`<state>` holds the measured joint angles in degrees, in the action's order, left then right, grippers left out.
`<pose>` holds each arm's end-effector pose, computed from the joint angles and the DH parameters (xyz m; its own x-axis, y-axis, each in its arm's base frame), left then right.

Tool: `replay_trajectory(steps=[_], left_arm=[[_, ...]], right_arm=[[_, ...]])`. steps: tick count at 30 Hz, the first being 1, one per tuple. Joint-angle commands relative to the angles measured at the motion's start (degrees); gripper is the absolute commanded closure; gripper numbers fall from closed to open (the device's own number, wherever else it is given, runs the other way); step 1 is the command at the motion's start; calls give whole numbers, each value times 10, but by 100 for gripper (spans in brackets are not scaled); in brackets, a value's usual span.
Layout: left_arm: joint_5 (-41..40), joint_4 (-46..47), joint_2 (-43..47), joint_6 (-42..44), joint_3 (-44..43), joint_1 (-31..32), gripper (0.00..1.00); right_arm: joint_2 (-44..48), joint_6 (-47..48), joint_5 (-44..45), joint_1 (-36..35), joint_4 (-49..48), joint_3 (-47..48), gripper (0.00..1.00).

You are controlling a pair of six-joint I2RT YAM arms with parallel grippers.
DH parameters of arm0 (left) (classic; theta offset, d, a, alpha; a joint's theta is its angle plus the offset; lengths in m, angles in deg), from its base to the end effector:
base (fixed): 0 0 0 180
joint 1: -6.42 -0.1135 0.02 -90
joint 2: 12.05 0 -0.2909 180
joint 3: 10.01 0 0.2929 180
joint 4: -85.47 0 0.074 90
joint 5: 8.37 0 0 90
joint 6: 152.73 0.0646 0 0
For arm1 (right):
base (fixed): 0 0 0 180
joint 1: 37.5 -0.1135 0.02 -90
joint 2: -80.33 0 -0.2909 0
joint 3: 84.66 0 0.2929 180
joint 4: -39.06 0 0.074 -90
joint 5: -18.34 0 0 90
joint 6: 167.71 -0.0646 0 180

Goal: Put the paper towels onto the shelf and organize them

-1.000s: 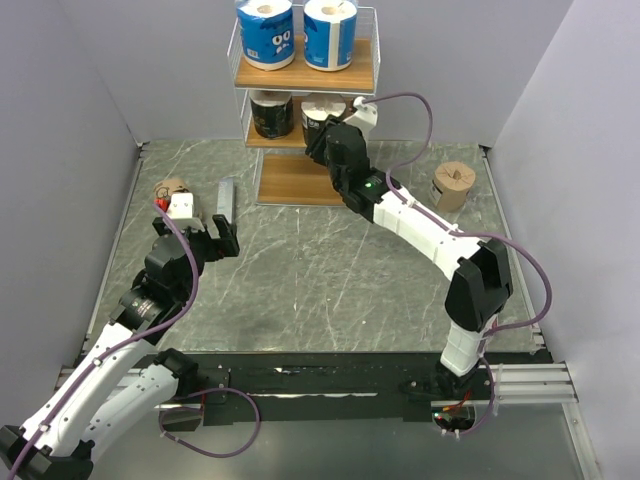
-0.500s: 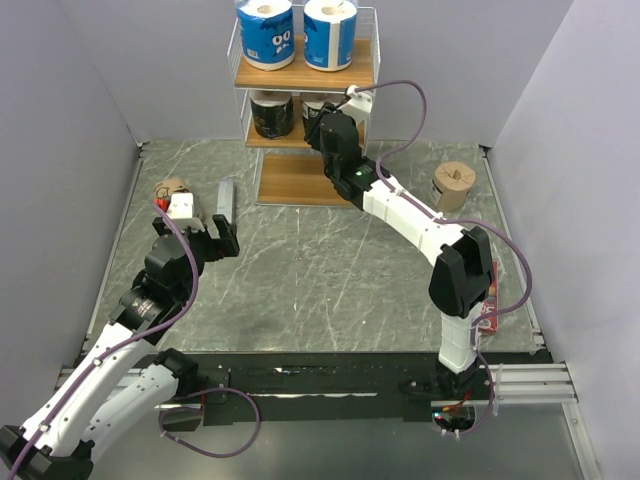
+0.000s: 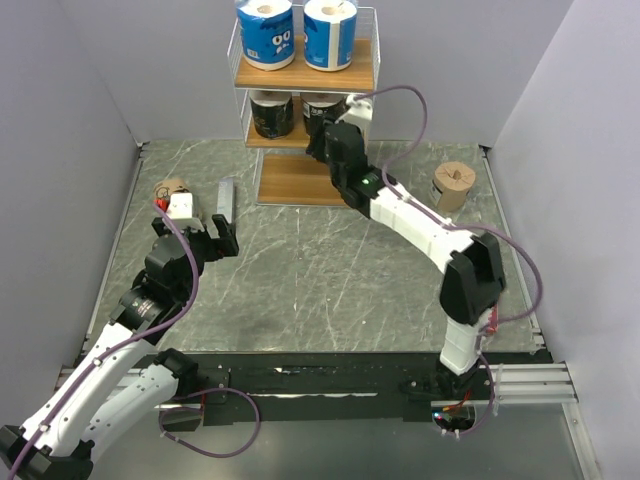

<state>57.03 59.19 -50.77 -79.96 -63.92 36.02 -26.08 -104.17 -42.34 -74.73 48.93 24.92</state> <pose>0.1924 -0.0784 0.3467 -0.1876 -0.2032 -0.9610 0.0402 0.9760 -0.2142 0.4364 0.2919 0.3935 -0.1457 0.3772 -0.9146 -0.0842 0.9164 0.3914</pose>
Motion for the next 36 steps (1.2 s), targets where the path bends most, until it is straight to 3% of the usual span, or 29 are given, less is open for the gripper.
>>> replay_trajectory(steps=[1,5,10,13,17,22,26,31,36], left_arm=[[-12,19,6,2,-9,2,3],[-13,19,7,2,-9,4,3],[-6,22,8,2,-10,4,4],[-3,22,2,3,-12,3,3],[-4,19,-1,3,-13,3,4],[-3,23,3,5,-9,4,4],[-4,22,-4,5,-12,3,4],[-6,22,-7,7,-10,3,4],[-12,22,-5,8,-9,3,4]], right_arm=[[129,25,-96,0,14,-85,44],[245,69,-139,0,91,-170,40],[330,124,-17,9,182,-235,25],[373,150,13,37,190,-273,15],[394,92,0,136,225,-293,0],[362,42,-30,235,242,-279,1],[278,-24,-86,327,286,-221,1],[194,-94,-169,422,244,-200,10],[119,-134,-209,471,258,-137,20]])
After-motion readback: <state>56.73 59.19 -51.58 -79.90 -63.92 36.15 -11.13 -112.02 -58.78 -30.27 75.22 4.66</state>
